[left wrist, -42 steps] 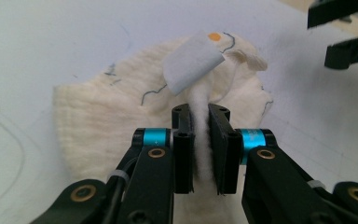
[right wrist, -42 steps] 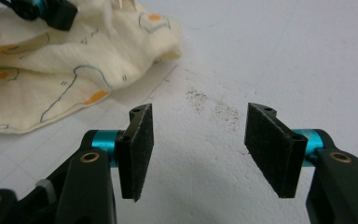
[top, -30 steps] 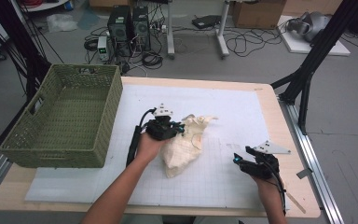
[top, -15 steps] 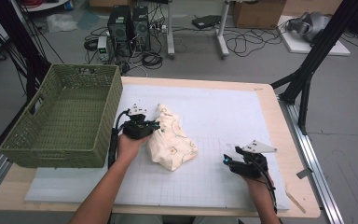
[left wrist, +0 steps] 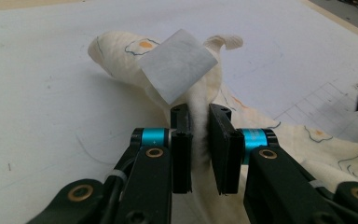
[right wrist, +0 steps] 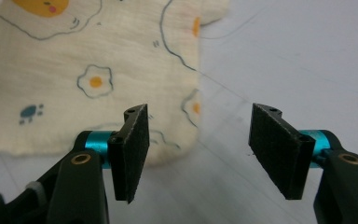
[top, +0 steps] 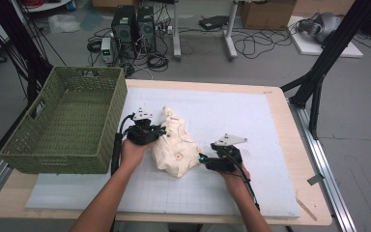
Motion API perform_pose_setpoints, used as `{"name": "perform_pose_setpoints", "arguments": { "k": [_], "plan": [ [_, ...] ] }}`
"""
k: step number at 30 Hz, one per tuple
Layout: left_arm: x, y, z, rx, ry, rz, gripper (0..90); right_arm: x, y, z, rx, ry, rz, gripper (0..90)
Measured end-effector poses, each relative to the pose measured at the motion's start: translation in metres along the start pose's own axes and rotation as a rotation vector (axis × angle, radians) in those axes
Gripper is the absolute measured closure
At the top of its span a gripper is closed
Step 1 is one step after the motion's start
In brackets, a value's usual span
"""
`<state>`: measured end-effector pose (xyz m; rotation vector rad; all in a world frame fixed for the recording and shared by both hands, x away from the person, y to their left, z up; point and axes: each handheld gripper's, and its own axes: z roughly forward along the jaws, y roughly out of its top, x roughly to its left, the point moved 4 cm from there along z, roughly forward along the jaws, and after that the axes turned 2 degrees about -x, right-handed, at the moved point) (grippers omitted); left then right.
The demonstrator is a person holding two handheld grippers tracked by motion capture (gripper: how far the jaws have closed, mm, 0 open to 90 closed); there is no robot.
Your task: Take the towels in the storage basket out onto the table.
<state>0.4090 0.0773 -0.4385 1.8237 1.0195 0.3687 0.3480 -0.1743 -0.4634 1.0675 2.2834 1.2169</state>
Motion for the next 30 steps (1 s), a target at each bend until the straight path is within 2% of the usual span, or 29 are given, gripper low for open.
{"name": "perform_pose_setpoints", "arguments": {
  "k": [2,3,4,5,6,7,8,10,12,15,16,18,20,23,26,28,30],
  "plan": [
    [0.000,0.000,0.000,0.002,-0.004,-0.002,78.2,0.006,0.001,0.014,0.038,0.019,0.008,43.2],
    [-0.001,0.000,0.000,0.000,-0.004,-0.003,77.5,0.008,0.000,0.021,0.066,0.024,-0.013,48.0],
    [0.000,0.000,-0.001,0.002,-0.005,0.000,77.1,0.010,0.000,0.024,0.072,0.015,-0.041,54.5],
    [0.000,0.000,-0.001,0.001,-0.004,0.001,76.0,0.011,0.000,0.023,0.073,0.030,-0.042,68.4],
    [0.000,0.000,-0.001,0.004,-0.008,0.000,75.5,0.011,0.000,0.020,0.082,0.034,-0.055,75.5],
    [0.000,-0.001,-0.001,0.008,-0.009,0.001,75.5,0.010,-0.001,0.017,0.096,0.017,-0.065,81.9],
    [0.000,-0.002,0.000,0.016,-0.010,0.006,75.5,0.009,-0.002,0.015,0.103,0.004,-0.085,83.1],
    [-0.002,-0.003,0.001,0.036,-0.011,0.022,75.6,0.007,-0.005,0.006,0.126,-0.046,-0.129,84.2],
    [-0.004,-0.005,0.002,0.046,-0.007,0.036,76.4,0.002,-0.011,-0.006,0.145,-0.086,-0.151,84.3],
    [-0.006,-0.009,0.002,0.045,0.000,0.052,77.1,-0.010,-0.026,-0.031,0.171,-0.138,-0.152,84.2],
    [-0.006,-0.012,0.003,0.058,0.004,0.058,77.2,-0.014,-0.032,-0.039,0.174,-0.152,-0.142,84.1],
    [-0.005,-0.020,0.003,0.076,0.014,0.061,78.3,-0.024,-0.042,-0.057,0.171,-0.155,-0.087,83.8],
    [-0.002,-0.027,0.003,0.078,0.025,0.041,78.6,-0.027,-0.048,-0.069,0.172,-0.161,-0.053,83.6],
    [0.004,-0.033,0.001,0.075,0.049,0.017,78.6,-0.025,-0.056,-0.084,0.174,-0.176,-0.059,82.1],
    [0.009,-0.031,-0.004,0.052,0.079,-0.001,79.1,-0.023,-0.065,-0.096,0.187,-0.194,-0.061,82.0],
    [0.011,-0.029,-0.007,0.033,0.082,-0.008,79.6,-0.021,-0.069,-0.101,0.203,-0.200,-0.064,76.9],
    [0.011,-0.030,-0.007,0.030,0.075,-0.016,79.9,-0.021,-0.066,-0.104,0.191,-0.234,-0.085,62.8]
  ]
}}
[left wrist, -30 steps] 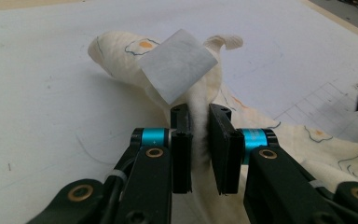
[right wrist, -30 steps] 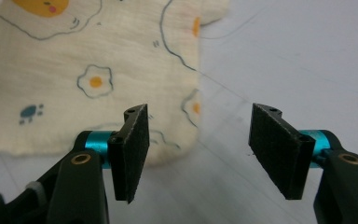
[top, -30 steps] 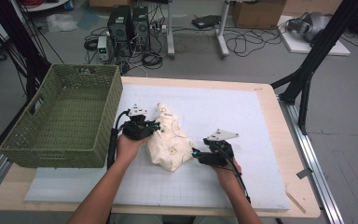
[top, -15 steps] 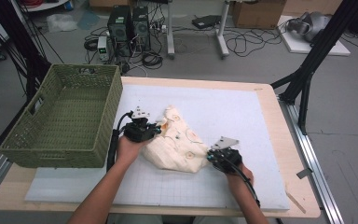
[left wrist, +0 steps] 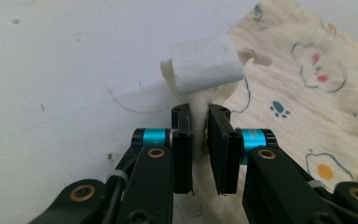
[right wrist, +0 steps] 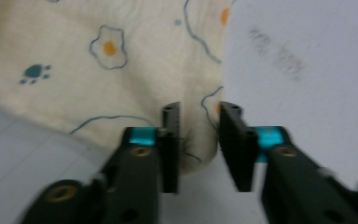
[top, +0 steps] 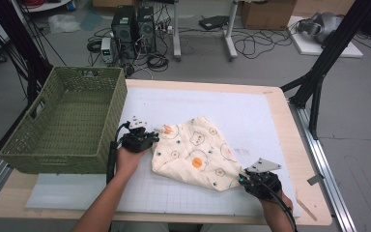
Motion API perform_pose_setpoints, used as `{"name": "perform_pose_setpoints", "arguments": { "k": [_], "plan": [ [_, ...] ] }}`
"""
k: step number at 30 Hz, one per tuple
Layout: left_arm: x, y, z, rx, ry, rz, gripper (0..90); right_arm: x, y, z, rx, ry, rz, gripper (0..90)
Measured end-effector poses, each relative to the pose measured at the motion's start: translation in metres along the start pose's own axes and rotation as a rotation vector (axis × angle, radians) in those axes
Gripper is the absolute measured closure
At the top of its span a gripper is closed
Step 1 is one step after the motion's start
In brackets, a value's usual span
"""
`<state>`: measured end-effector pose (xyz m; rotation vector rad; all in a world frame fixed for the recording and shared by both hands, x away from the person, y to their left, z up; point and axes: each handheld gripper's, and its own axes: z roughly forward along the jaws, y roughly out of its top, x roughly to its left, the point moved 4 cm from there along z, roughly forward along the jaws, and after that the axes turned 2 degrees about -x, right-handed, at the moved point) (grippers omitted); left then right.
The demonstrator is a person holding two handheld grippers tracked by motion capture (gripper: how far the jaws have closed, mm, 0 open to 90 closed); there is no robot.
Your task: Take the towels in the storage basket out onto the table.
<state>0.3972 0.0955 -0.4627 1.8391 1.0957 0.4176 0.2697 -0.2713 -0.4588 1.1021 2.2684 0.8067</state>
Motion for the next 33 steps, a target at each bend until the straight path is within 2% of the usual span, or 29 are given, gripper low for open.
{"name": "perform_pose_setpoints", "arguments": {
  "k": [1,2,3,5,7,8,10,12,14,17,18,19,23,30,33],
  "plan": [
    [0.000,-0.001,0.000,0.009,-0.002,0.003,79.9,-0.002,0.005,0.000,-0.019,-0.012,-0.013,58.8],
    [0.000,-0.001,0.001,0.009,0.000,0.001,79.9,-0.003,0.013,0.000,-0.047,-0.023,-0.013,51.2],
    [-0.001,-0.001,0.002,0.010,-0.001,0.001,79.8,-0.005,0.021,0.002,-0.076,-0.040,-0.007,47.9],
    [-0.001,-0.001,0.002,0.013,0.000,0.010,79.9,-0.008,0.037,0.010,-0.120,-0.037,0.003,42.0],
    [0.000,-0.001,0.003,0.009,0.005,0.002,79.9,-0.012,0.049,0.025,-0.135,-0.022,0.029,40.6],
    [0.000,-0.002,0.002,0.012,0.005,0.004,79.9,-0.013,0.054,0.036,-0.134,-0.011,0.057,40.6],
    [0.000,-0.002,0.003,0.013,0.002,0.004,80.2,-0.013,0.058,0.052,-0.107,0.006,0.075,40.8],
    [0.000,-0.002,0.003,0.012,-0.001,0.003,80.2,-0.010,0.060,0.067,-0.077,0.027,0.073,46.0],
    [0.000,-0.002,0.003,0.015,-0.002,0.006,80.7,-0.008,0.059,0.075,-0.042,0.036,0.049,52.2],
    [0.000,-0.003,0.003,0.018,-0.007,0.008,81.3,-0.010,0.055,0.074,-0.060,0.114,0.112,68.5],
    [-0.001,-0.002,0.003,0.020,-0.007,0.012,81.7,-0.010,0.053,0.072,-0.070,0.123,0.120,78.6],
    [-0.002,-0.002,0.003,0.017,-0.009,0.009,82.1,-0.009,0.050,0.070,-0.079,0.133,0.106,84.8],
    [-0.004,-0.003,0.004,0.024,-0.020,0.019,84.9,-0.005,0.037,0.055,-0.089,0.123,0.032,86.5],
    [-0.004,-0.004,0.009,0.027,-0.015,0.016,85.1,0.000,0.019,0.030,-0.058,0.132,-0.002,86.5],
    [-0.005,-0.005,0.011,0.035,-0.024,0.015,84.2,0.003,0.016,0.026,-0.056,0.150,0.009,83.2]
  ]
}}
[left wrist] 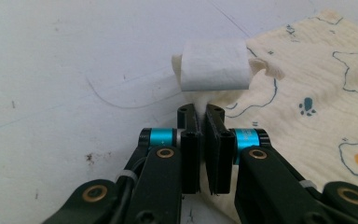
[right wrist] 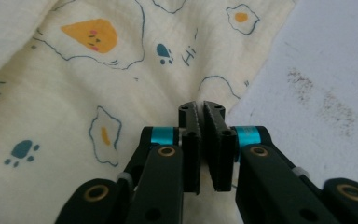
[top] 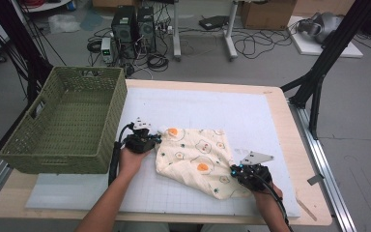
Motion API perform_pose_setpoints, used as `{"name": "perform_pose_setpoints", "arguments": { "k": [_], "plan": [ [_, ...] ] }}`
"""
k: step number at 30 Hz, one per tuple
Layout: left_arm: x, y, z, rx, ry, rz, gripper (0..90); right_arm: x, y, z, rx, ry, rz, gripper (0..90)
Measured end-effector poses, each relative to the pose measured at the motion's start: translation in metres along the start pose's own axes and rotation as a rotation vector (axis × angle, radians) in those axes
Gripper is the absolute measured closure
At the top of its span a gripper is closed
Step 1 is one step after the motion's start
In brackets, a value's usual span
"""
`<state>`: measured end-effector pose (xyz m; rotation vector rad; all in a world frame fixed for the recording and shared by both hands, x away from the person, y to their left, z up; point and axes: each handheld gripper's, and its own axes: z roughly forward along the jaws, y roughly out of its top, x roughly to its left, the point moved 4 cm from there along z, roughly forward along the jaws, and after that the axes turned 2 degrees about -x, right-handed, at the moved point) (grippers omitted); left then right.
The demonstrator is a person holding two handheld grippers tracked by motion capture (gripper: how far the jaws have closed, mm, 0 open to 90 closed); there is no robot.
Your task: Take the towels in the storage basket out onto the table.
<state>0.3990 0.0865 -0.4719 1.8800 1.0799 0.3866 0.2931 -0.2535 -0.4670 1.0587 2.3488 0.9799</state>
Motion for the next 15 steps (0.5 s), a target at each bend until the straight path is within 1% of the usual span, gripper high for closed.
{"name": "perform_pose_setpoints", "arguments": {
  "k": [2,3,4,5,6,7,8,9,10,12,13,14,15],
  "plan": [
    [0.000,0.000,0.000,0.002,-0.002,-0.012,77.1,-0.002,0.003,0.000,-0.018,-0.002,0.006,74.9],
    [0.000,0.000,-0.001,0.004,-0.002,-0.018,71.7,-0.004,0.007,0.000,-0.038,-0.007,0.012,68.7],
    [0.001,0.000,-0.002,0.007,-0.002,-0.022,64.3,-0.008,0.012,0.000,-0.063,-0.014,0.018,65.3],
    [0.000,0.000,-0.003,0.001,0.000,-0.031,59.1,-0.011,0.017,0.001,-0.083,-0.021,0.029,60.3],
    [0.001,0.000,-0.005,0.001,0.006,-0.025,57.0,-0.016,0.024,0.002,-0.107,-0.035,0.029,56.7],
    [0.002,0.001,-0.007,-0.009,0.012,-0.029,53.9,-0.020,0.030,0.003,-0.131,-0.045,0.038,52.8],
    [0.003,0.000,-0.008,-0.009,0.016,-0.034,51.9,-0.023,0.035,0.006,-0.147,-0.053,0.060,47.0],
    [0.004,0.000,-0.009,-0.007,0.016,-0.039,51.0,-0.027,0.040,0.011,-0.158,-0.056,0.086,43.7],
    [0.005,-0.001,-0.009,-0.004,0.014,-0.047,50.2,-0.031,0.044,0.016,-0.157,-0.058,0.103,41.2],
    [0.005,-0.001,-0.009,-0.002,0.008,-0.049,49.4,-0.035,0.052,0.029,-0.144,-0.069,0.114,37.5],
    [0.005,-0.002,-0.008,0.004,0.006,-0.043,49.4,-0.036,0.056,0.037,-0.135,-0.067,0.118,34.7],
    [0.004,-0.002,-0.007,0.004,0.002,-0.045,49.5,-0.037,0.060,0.043,-0.135,-0.067,0.116,32.3],
    [0.003,-0.003,-0.006,0.009,-0.004,-0.042,49.7,-0.037,0.063,0.047,-0.130,-0.064,0.121,31.1]
  ]
}}
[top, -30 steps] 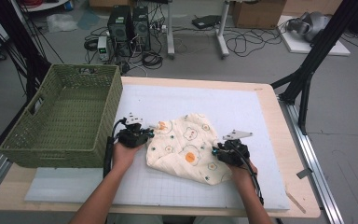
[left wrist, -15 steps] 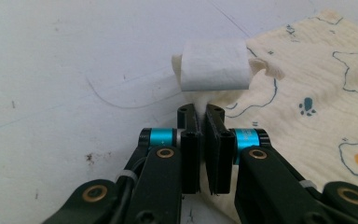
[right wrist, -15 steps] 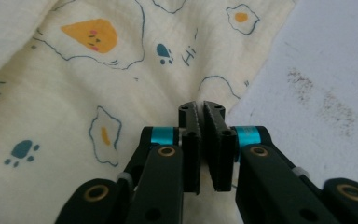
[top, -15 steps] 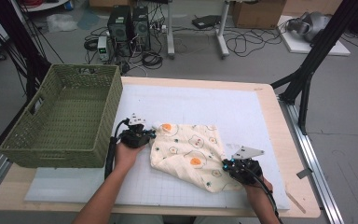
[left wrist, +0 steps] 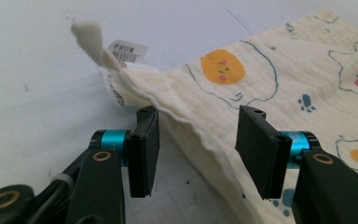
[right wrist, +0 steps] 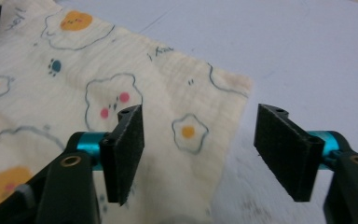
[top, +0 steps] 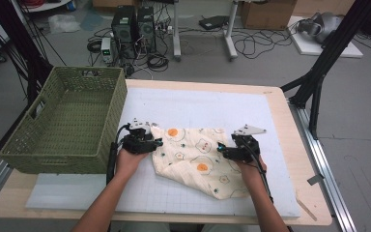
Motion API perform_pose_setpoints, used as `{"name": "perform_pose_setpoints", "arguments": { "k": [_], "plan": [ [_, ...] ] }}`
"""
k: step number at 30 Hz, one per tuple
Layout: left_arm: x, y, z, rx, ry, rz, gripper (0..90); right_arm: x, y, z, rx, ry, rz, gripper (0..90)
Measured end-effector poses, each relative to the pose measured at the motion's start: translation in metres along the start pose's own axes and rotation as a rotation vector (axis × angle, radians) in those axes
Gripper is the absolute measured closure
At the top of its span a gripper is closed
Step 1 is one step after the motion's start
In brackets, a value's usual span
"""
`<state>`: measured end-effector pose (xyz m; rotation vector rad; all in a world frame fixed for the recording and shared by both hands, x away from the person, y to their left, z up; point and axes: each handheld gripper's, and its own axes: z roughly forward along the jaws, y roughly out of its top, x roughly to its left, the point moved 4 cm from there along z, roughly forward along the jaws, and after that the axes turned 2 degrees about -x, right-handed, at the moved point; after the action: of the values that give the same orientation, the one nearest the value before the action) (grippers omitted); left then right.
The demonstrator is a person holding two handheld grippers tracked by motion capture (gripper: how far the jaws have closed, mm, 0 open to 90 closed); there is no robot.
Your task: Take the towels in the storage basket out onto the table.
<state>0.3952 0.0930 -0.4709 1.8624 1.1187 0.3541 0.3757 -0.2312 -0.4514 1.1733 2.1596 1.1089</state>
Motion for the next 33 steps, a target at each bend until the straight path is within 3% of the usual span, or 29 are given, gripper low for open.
{"name": "perform_pose_setpoints", "arguments": {
  "k": [4,7,8,9,11,12,14,17,20,23,24,26,29,32,33],
  "plan": [
    [-0.003,-0.003,0.004,0.024,0.012,0.037,53.6,0.002,0.009,0.025,0.072,-0.025,-0.033,37.3],
    [0.000,-0.003,0.002,0.028,0.039,0.050,71.1,-0.001,0.003,0.037,0.139,-0.020,-0.023,51.4],
    [0.001,-0.003,0.002,0.030,0.042,0.047,82.3,-0.003,0.002,0.037,0.130,-0.008,0.003,60.6],
    [0.002,-0.003,0.002,0.034,0.050,0.047,85.9,-0.003,0.002,0.035,0.132,-0.007,-0.003,72.7],
    [0.000,0.000,0.003,0.049,0.076,0.087,87.3,-0.002,0.001,0.032,0.147,0.025,-0.031,87.0],
    [-0.001,0.002,0.005,0.053,0.098,0.104,87.4,-0.001,0.001,0.031,0.152,0.026,-0.045,87.2],
    [0.002,0.006,0.008,0.047,0.111,0.097,87.4,-0.002,0.001,0.028,0.161,-0.010,-0.071,87.5],
    [0.007,0.012,0.014,-0.004,0.115,0.077,87.5,-0.008,0.002,0.027,0.153,-0.071,-0.071,87.5],
    [0.009,0.013,0.022,-0.001,0.131,0.079,87.5,-0.011,0.007,0.025,0.107,-0.125,-0.070,88.1],
    [0.011,0.018,0.024,-0.020,0.136,0.082,85.9,-0.018,0.007,0.023,0.104,-0.204,-0.051,89.6],
    [0.012,0.019,0.025,-0.027,0.129,0.066,80.6,-0.022,0.004,0.022,0.113,-0.204,-0.026,89.3],
    [0.011,0.020,0.023,-0.029,0.127,0.037,58.6,-0.028,0.002,0.018,0.096,-0.170,0.043,82.3],
    [0.007,0.023,0.013,-0.032,0.113,0.023,46.4,-0.028,0.000,0.010,0.055,-0.138,0.049,68.8],
    [-0.001,0.024,0.000,-0.059,0.103,0.069,46.2,-0.024,-0.004,0.004,0.017,-0.047,0.076,56.4],
    [-0.005,0.024,-0.005,-0.076,0.090,0.088,47.1,-0.023,-0.006,0.002,0.018,-0.046,0.072,53.9]
  ]
}}
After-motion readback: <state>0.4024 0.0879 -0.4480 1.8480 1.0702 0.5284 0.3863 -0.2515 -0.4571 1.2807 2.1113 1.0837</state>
